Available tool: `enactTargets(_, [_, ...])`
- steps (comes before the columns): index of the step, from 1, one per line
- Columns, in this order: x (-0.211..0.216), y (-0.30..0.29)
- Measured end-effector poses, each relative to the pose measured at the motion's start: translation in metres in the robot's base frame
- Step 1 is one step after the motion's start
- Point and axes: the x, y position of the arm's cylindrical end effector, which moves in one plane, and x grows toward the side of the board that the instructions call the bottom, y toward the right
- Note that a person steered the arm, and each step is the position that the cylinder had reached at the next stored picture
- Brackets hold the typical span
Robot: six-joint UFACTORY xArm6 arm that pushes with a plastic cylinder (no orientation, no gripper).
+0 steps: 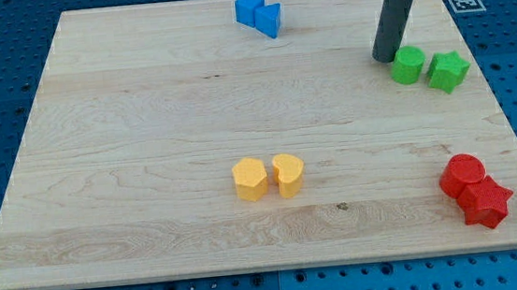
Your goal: Slide the yellow hexagon diagonally to the bottom left of the blue blocks
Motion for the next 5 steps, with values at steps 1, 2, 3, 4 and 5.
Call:
enactTargets(1, [0.001, -0.002])
enactTargets(2, [0.015, -0.042])
enactTargets(3, [0.063, -0.077])
enactTargets(4, [0.121, -0.092])
enactTargets(5, [0.178, -0.093])
